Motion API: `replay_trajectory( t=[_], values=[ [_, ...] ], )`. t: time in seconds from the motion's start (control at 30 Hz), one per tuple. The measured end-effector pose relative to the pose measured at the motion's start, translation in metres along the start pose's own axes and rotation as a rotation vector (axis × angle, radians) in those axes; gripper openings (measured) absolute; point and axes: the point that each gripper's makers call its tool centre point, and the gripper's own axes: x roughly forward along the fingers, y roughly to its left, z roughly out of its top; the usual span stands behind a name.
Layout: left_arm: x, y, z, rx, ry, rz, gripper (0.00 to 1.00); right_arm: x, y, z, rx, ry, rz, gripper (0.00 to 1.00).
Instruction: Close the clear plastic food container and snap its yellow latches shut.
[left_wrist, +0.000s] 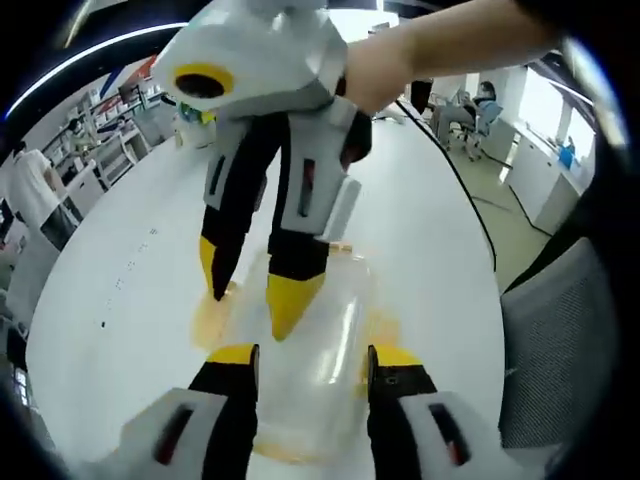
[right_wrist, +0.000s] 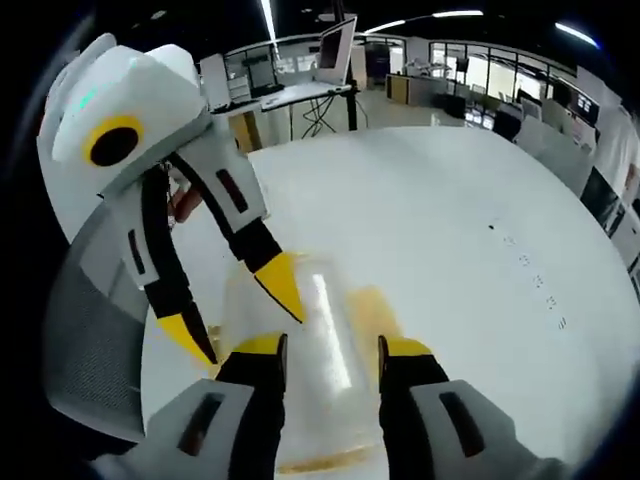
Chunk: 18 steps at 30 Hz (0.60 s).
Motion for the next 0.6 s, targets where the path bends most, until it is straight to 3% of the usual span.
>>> replay_trajectory(
  t=[0.2,0.37,0.6],
  values=[
    [0.009,-0.005,0.001,0.046,0.006,0.027,0.47,0.002,-0.006,-0.003,0.009,0.033,0.035,0.38],
    [0.015,-0.011,-0.008,0.113,0.062,0.039,0.47,0.006,-0.003,-0.009,-0.008,0.090,0.092,0.37],
    [0.014,-0.009,-0.007,0.119,0.046,0.060,0.47,0.013,-0.001,-0.009,-0.047,0.156,0.145,0.36]
  ],
)
